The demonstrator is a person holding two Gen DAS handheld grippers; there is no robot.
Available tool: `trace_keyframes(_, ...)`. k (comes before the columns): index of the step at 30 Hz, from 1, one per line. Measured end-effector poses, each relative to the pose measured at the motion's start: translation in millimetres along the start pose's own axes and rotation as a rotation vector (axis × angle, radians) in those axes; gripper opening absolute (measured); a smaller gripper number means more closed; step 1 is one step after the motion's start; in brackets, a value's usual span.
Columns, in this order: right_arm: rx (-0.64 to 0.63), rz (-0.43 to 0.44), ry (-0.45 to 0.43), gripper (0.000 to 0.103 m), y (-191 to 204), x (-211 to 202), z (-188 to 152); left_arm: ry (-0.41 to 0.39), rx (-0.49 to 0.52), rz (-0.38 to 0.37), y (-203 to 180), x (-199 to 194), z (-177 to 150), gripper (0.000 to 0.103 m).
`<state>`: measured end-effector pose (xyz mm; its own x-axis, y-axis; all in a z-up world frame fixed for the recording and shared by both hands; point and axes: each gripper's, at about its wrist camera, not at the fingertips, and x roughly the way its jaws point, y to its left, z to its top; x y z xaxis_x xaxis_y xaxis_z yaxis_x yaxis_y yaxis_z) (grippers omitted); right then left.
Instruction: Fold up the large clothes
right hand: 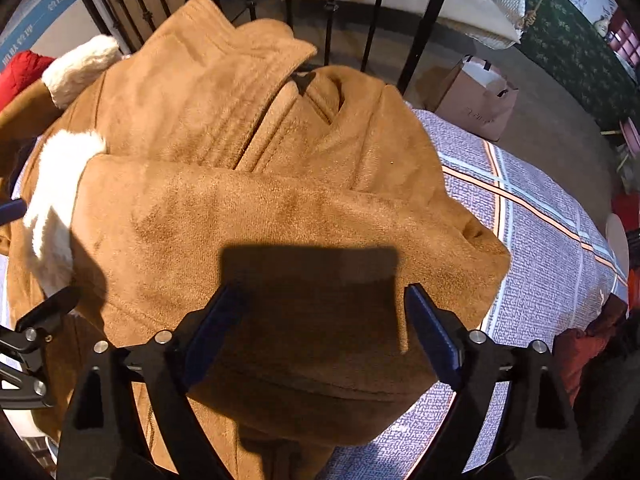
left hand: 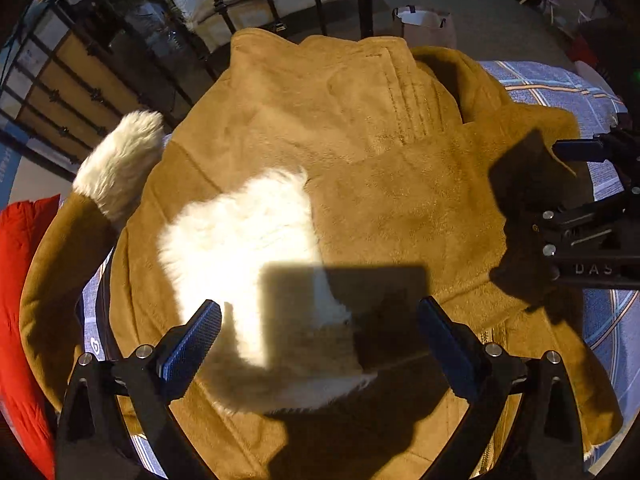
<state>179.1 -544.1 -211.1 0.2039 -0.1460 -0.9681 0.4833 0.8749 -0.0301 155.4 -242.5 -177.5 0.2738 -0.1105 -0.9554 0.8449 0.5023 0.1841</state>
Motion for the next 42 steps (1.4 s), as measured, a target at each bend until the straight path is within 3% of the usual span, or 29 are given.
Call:
trace_keyframes(3, 0.01, 0.012, 0.021, 0.091, -1, 8, 3, 0.057, 0.014, -0.001, -2, 25, 9, 0.098)
trace_keyframes(5, 0.007, 0.01, 0.03, 0.091, 0, 12, 4, 0.095, -0.02, -0.041, 3, 39, 12, 0.098)
trace_keyframes(12, -0.025, -0.069, -0.006, 0.092, 14, 21, 0, 0.161, -0.03, -0.105, 12, 59, 23, 0.098)
trace_keyframes(22, -0.029, -0.104, -0.005, 0.093, 25, 14, -6, 0.136, -0.021, -0.098, 16, 59, 11, 0.098)
trace_keyframes(26, -0.007, -0.111, 0.054, 0.093, 29, -2, -1, 0.103, -0.025, -0.09, 13, 45, -3, 0.098)
trace_keyframes(29, 0.073, -0.03, -0.022, 0.093, 25, -36, -12, 0.108, -0.03, -0.044, 16, 29, -15, 0.096)
trace_keyframes(31, 0.115, 0.018, -0.048, 0.093, 25, -54, -27, 0.047, -0.04, -0.064, 22, 10, -28, 0.096)
trace_keyframes(33, 0.141, 0.052, -0.031, 0.093, 26, -61, -45, 0.0, -0.035, -0.067, 28, -6, -43, 0.096)
trace_keyframes(37, 0.202, 0.12, 0.039, 0.093, 28, -58, -87, -0.027, -0.01, 0.018, 46, -17, -68, 0.096)
trace_keyframes(42, 0.244, 0.158, 0.122, 0.093, 31, -51, -125, -0.038, -0.089, 0.104, 95, -27, -75, 0.095)
